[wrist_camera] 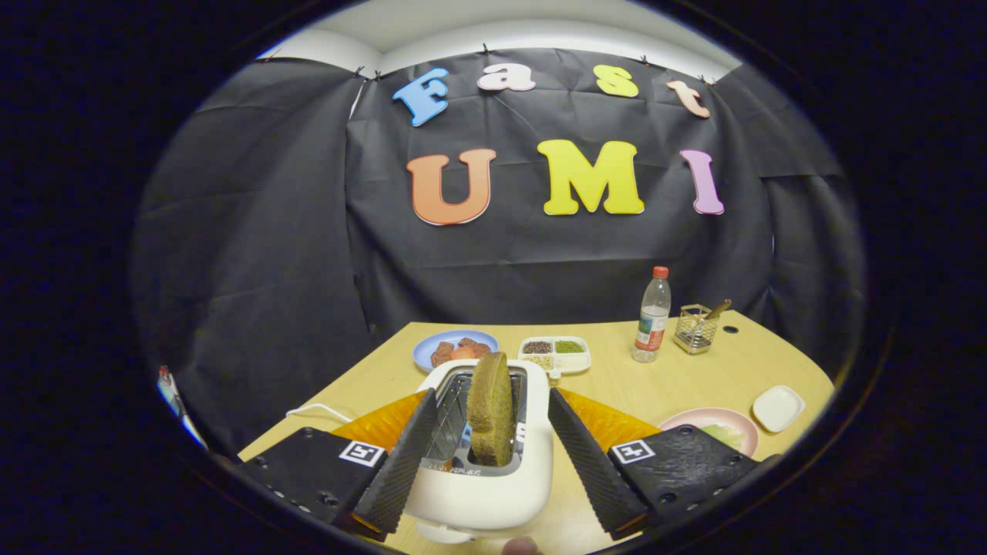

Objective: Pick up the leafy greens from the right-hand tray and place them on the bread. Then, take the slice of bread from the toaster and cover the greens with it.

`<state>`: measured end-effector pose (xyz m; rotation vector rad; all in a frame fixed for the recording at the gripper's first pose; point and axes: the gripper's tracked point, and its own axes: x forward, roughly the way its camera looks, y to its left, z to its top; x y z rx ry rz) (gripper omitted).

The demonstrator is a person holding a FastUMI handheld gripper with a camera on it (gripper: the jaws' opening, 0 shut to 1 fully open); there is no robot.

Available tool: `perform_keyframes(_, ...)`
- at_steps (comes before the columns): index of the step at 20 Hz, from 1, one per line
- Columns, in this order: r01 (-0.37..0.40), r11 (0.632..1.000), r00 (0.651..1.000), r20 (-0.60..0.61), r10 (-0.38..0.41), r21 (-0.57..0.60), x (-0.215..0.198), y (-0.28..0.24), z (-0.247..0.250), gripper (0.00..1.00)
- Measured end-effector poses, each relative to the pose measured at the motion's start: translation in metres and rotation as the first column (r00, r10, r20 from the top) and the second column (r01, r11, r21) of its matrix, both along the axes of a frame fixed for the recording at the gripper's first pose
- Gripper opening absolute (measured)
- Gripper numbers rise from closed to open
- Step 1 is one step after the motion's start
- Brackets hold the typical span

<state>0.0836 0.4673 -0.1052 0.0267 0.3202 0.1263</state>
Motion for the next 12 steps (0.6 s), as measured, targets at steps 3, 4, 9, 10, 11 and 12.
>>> perform_keyframes(3, 0.011, 1.000, 0.999, -0.036, -0.011, -0.014, 0.014, 0.003, -0.015, 0.78)
perform_keyframes(4, 0.017, 1.000, 0.998, -0.053, -0.017, -0.016, 0.017, 0.005, -0.021, 0.72)
perform_keyframes(9, 0.063, 0.998, 0.996, -0.068, -0.064, -0.017, 0.024, -0.006, -0.024, 0.27)
perform_keyframes(10, 0.063, 0.998, 0.996, -0.065, -0.063, -0.006, 0.023, -0.007, -0.021, 0.18)
perform_keyframes(11, 0.063, 0.998, 0.996, -0.059, -0.063, 0.002, 0.024, -0.008, -0.017, 0.18)
perform_keyframes(12, 0.059, 0.998, 0.997, -0.040, -0.059, 0.016, 0.024, -0.010, -0.009, 0.18)
